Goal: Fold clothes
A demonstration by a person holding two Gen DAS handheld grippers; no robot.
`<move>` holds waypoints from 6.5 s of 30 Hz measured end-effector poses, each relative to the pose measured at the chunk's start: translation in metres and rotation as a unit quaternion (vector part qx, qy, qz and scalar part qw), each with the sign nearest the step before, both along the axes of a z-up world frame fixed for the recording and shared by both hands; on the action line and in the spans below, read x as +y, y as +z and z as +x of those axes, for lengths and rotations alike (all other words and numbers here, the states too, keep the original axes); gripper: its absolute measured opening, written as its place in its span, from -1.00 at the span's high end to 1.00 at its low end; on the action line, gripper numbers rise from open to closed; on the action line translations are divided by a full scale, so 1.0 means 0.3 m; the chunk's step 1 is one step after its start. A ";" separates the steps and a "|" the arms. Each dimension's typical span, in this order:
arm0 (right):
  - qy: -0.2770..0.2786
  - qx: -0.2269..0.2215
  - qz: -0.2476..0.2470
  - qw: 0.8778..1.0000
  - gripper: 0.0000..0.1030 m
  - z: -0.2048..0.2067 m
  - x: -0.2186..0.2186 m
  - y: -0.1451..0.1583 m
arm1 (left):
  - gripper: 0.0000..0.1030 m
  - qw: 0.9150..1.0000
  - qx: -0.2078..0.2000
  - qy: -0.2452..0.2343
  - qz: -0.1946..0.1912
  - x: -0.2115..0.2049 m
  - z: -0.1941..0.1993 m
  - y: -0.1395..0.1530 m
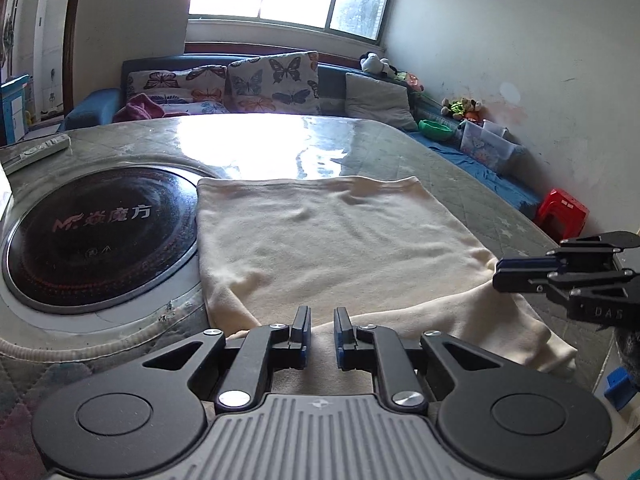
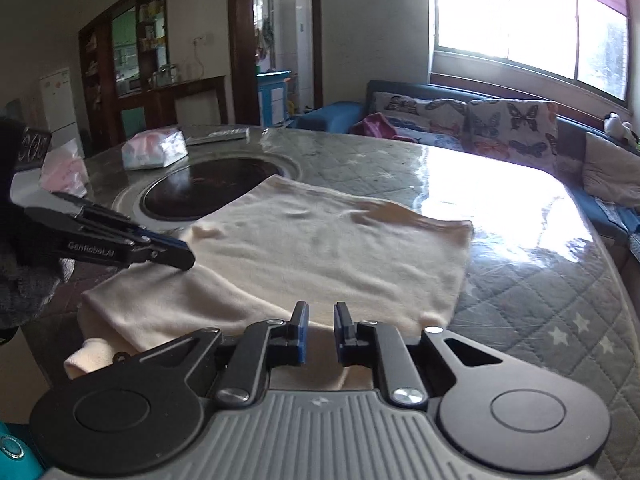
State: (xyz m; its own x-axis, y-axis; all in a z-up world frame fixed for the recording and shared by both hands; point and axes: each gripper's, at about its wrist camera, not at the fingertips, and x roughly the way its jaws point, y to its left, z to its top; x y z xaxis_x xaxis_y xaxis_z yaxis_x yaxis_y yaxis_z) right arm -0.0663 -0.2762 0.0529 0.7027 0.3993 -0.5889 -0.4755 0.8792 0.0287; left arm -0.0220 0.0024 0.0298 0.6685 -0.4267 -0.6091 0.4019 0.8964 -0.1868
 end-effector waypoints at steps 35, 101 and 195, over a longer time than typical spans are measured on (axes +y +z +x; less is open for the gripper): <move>0.062 0.024 -0.044 0.997 0.56 -0.186 0.003 -0.024 | 0.65 0.995 -0.019 -0.084 0.055 -0.066 -0.224 0.025; 0.131 0.033 -0.041 0.990 0.80 -0.087 0.066 0.015 | 0.81 0.962 -0.138 -0.175 0.156 0.004 -0.322 -0.001; -0.073 0.090 0.071 0.991 0.68 0.280 -0.271 -0.022 | 0.68 0.987 -0.038 -0.153 0.016 -0.317 0.099 0.077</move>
